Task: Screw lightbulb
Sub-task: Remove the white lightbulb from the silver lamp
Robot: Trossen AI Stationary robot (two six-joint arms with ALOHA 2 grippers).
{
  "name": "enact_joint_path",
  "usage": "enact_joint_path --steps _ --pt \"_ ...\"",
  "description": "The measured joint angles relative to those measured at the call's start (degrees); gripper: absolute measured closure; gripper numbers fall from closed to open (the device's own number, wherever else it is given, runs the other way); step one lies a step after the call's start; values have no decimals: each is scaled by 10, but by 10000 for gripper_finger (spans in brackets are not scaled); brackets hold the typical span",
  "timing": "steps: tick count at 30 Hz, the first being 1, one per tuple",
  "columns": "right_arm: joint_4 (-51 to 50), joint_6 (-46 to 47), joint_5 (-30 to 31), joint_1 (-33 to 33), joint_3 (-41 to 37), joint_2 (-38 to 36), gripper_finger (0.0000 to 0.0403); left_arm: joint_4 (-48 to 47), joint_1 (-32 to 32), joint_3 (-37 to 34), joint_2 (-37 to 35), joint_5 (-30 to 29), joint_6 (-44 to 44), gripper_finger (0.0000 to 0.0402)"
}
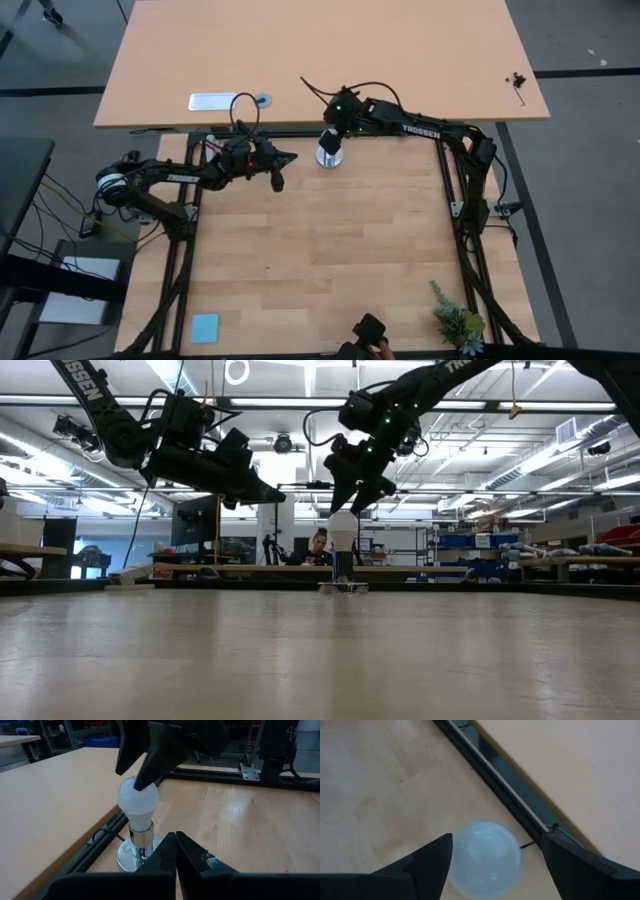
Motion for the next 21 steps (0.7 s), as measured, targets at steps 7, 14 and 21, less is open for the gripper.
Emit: enact_joint_path --steps 7,14,21 --pt "-8 4 -35 3 0 0 103 0 0 0 0 0 0 396" --pt "-15 4 -17 2 1 6 95 0 0 0 0 0 0 396" --pt "-13 -22 -17 2 2 31 92 -1 0 0 0 0 0 396"
